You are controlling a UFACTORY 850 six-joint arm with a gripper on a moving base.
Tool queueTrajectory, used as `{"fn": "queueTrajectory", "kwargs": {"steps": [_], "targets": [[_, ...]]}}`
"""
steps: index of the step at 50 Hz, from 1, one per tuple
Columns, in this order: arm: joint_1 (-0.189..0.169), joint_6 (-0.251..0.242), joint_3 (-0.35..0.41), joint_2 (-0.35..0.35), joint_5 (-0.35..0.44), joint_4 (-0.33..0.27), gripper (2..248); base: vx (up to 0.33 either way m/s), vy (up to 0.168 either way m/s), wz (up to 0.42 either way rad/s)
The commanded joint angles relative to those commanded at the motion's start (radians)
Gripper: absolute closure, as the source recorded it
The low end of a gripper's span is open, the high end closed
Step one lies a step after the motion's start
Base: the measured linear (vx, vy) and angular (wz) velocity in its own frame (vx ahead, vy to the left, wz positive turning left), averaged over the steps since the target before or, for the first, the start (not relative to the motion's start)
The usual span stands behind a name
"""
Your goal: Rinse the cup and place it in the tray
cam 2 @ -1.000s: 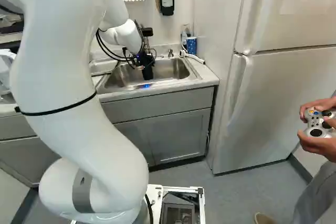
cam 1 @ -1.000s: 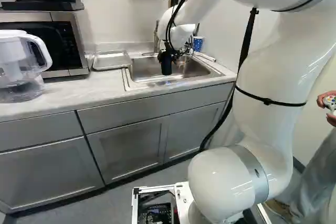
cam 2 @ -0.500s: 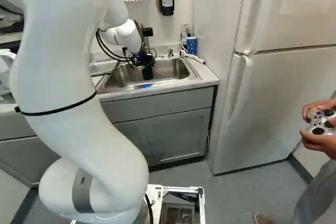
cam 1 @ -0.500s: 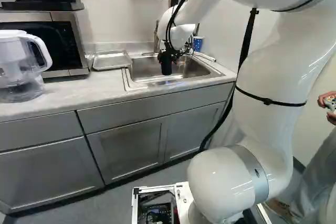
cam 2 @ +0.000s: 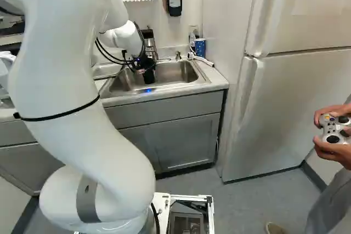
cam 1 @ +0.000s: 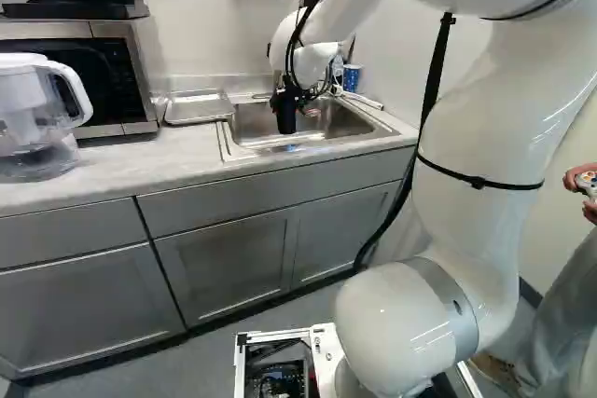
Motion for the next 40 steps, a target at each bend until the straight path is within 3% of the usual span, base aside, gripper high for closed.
{"fn": "queueTrajectory", "kwargs": {"steps": [30, 40], "targets": [[0.091, 0.000, -0.014, 0.027, 0.000, 0.000, 127, 0.000, 0.000, 0.000], [0.105, 0.000, -0.023, 0.041, 0.000, 0.000, 127, 0.000, 0.000, 0.000]]}}
